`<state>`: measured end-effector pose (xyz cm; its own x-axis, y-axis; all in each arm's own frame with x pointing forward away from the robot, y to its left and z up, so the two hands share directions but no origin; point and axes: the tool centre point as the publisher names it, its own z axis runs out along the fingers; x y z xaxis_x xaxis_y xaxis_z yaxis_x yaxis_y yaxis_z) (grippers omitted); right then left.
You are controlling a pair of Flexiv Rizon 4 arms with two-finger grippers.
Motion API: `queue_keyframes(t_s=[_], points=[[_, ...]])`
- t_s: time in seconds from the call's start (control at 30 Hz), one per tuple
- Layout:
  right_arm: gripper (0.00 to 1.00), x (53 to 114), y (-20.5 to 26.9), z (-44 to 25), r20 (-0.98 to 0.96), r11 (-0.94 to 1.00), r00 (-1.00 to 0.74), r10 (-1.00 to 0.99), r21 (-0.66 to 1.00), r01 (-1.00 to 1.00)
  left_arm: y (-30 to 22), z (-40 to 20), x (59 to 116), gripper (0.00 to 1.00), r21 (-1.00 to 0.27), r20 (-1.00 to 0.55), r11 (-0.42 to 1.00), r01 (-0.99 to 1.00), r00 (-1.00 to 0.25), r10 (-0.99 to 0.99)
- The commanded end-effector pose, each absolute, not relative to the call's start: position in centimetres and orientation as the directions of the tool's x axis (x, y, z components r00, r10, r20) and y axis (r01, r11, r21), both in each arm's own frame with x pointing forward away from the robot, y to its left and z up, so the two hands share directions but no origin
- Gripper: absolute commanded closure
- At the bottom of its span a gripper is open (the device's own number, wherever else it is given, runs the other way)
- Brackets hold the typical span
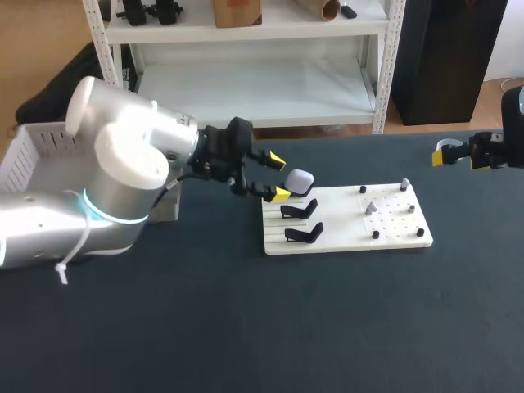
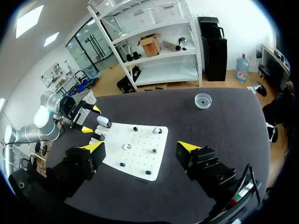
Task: Pick up each earbud case from the left stands, insert the matching earbuds, close the lid, and place the case in the box.
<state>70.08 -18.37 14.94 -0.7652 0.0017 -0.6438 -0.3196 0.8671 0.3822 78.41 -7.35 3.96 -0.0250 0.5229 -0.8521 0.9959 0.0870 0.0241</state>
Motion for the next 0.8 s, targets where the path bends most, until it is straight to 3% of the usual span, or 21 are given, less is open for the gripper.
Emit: queue_keyframes(t_s=[0.03, 0.2, 0.47, 0.7, 0.8], points=[[0.0, 70.1, -18.4, 14.9, -0.644, 0.866, -0.765, 0.001, 0.383, -0.322, -8.1, 3.4, 79.4, 0.12, 0.005, -0.848, 0.053, 0.999, -0.024, 0.53], [0.0, 70.1, -18.4, 14.9, -0.644, 0.866, -0.765, 0.001, 0.383, -0.322, -8.8, 3.0, 79.2, 0.21, -0.002, -0.851, 0.047, 0.999, -0.026, 0.525], [0.0, 70.1, -18.4, 14.9, -0.644, 0.866, -0.765, 0.001, 0.383, -0.322, -9.3, 2.2, 79.6, 0.23, -0.017, -0.855, 0.047, 0.999, -0.039, 0.517], [0.0, 70.1, -18.4, 14.9, -0.644, 0.866, -0.765, 0.001, 0.383, -0.322, -9.6, 1.7, 79.6, 0.5, -0.032, -0.858, 0.048, 0.998, -0.052, 0.51], [0.0, 70.1, -18.4, 14.9, -0.644, 0.866, -0.765, 0.001, 0.383, -0.322, -9.6, 1.5, 79.6, 0.5, -0.037, -0.859, 0.047, 0.998, -0.056, 0.509]])
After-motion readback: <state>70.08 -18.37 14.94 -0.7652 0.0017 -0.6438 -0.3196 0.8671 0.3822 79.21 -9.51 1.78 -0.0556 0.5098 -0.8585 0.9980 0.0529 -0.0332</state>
